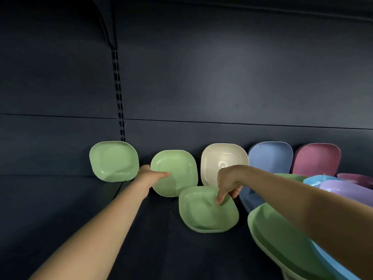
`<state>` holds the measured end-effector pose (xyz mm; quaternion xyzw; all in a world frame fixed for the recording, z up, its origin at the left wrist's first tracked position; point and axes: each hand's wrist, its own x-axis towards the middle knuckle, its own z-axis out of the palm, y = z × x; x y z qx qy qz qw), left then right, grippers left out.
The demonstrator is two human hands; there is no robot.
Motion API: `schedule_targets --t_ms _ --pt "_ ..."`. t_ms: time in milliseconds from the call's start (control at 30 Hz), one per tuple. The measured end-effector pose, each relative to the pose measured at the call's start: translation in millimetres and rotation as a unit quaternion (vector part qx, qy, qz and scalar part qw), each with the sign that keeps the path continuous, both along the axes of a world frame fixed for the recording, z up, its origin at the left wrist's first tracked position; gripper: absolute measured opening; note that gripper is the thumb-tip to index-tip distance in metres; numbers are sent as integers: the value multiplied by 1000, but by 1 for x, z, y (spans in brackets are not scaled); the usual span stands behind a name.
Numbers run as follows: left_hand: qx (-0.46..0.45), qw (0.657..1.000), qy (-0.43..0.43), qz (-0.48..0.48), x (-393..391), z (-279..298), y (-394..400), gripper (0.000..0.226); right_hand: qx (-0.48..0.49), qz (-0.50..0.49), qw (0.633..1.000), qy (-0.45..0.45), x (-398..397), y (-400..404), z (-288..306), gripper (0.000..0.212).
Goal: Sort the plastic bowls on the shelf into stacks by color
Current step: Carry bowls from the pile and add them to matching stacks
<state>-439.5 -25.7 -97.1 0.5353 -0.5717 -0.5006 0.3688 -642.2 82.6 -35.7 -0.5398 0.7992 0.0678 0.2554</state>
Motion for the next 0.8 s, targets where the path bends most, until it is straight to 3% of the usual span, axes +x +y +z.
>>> schedule_targets --t_ms 167,433,633,800 --pt "-31 999 10 44 11 6 10 41 -2 -1 999 -38 5 -3 -9 21" --pt "-89 990 91 68 60 27 42 26 -70 -22 980 -186 26 11 18 12" --pt "-101 985 109 90 151 51 62 20 -121 -24 949 -290 93 19 47 5" --pt "-105 983 95 113 272 65 81 32 -175 -25 913 -367 195 19 62 19"
